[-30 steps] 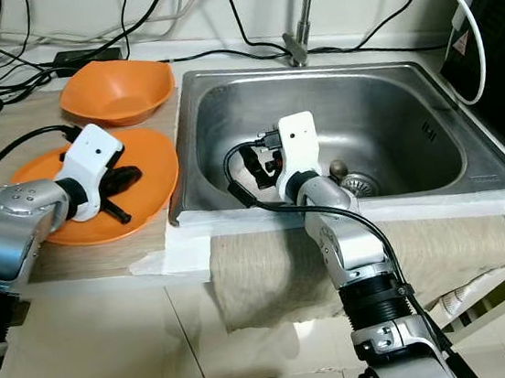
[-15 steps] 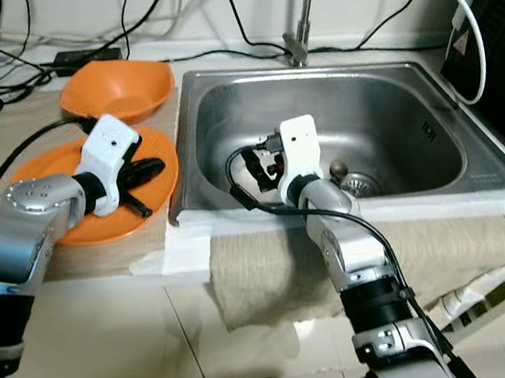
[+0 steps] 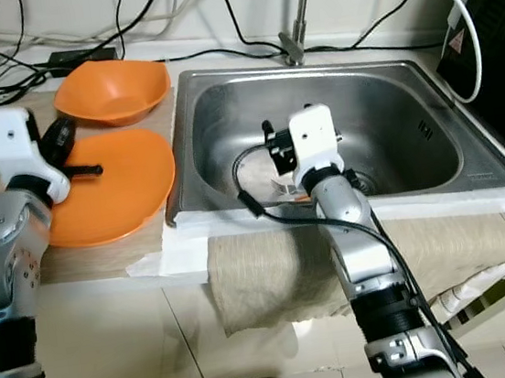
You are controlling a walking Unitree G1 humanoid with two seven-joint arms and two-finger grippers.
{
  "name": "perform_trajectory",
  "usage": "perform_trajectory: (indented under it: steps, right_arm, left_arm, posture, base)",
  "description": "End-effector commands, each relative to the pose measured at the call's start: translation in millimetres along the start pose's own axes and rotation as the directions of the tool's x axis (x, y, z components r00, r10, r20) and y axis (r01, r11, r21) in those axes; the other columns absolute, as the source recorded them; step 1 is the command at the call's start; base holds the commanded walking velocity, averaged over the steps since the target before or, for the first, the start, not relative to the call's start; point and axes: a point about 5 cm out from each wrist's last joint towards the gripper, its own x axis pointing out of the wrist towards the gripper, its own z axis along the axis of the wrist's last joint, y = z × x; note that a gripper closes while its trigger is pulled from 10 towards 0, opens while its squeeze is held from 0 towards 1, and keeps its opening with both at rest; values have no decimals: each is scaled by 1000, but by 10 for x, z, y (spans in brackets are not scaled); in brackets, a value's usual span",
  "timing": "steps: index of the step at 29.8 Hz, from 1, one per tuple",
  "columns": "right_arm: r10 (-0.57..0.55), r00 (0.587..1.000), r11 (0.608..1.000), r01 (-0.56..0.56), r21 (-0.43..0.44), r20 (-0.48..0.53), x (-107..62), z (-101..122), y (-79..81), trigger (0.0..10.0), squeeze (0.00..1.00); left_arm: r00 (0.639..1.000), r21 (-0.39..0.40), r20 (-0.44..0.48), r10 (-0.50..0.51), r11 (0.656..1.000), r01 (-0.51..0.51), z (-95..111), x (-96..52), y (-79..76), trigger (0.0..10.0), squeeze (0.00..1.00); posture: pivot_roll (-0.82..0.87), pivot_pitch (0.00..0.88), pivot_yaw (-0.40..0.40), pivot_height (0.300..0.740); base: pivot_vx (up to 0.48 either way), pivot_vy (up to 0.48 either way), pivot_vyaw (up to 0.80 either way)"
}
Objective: Kitchen organization
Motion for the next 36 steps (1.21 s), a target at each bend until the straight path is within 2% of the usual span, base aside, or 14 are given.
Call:
perform_trajectory:
  steps: [1, 7, 14, 15, 19, 21, 27, 34, 36]
  right_arm:
    - [-26, 1000, 999, 26, -22, 16, -47, -37, -31, 10000, 0]
    - [-49, 998, 998, 51, -41, 40, -87, -57, -73, 10000, 0]
    - [-50, 998, 999, 51, -18, 33, -90, -97, -29, 10000, 0]
    - [-47, 998, 999, 48, -13, 28, -91, -113, -10, 10000, 0]
    - [-46, 999, 999, 46, -8, 22, -99, -135, 10, 10000, 0]
    - [-40, 999, 999, 40, -4, 13, -122, -164, 35, 10000, 0]
    - [-33, 999, 999, 33, -9, 13, -135, -178, 49, 10000, 0]
    - [-30, 999, 999, 30, -11, 11, -144, -188, 58, 10000, 0]
    - [-30, 999, 999, 30, -12, 10, -149, -191, 62, 10000, 0]
  left_arm:
    - [999, 33, 30, 30, 999, -31, -3, -64, 23, 10000, 0]
    - [998, 39, 40, 52, 998, -54, -23, -121, 51, 10000, 0]
    - [997, 56, 73, 10, 998, -14, 65, -73, -45, 10000, 0]
    - [996, 58, 81, -26, 998, 22, 106, -53, -101, 10000, 0]
    - [994, 71, 89, -61, 996, 54, 153, -31, -158, 10000, 0]
    - [991, 70, 87, -97, 993, 91, 190, -4, -232, 10000, 0]
    - [987, 96, 79, -139, 987, 131, 209, 31, -313, 10000, 0]
    - [983, 104, 73, -167, 982, 159, 229, 72, -357, 10000, 0]
    - [983, 120, 76, -170, 980, 160, 251, 88, -370, 10000, 0]
  posture:
    - [79, 0, -42, 732]
    - [81, 0, -38, 732]
    - [83, 0, -31, 732]
    - [84, 0, -29, 732]
    - [83, 0, -25, 732]
    - [82, 0, -24, 732]
    - [71, 0, -14, 732]
    - [63, 0, -5, 732]
    - [61, 0, -2, 732]
  base:
    - [0, 0, 0]
    - [0, 0, 0]
    - [0, 0, 0]
    - [0, 0, 0]
    - [0, 0, 0]
    - [0, 426, 0]
    - [0, 480, 0]
    - [0, 480, 0]
    - [0, 0, 0]
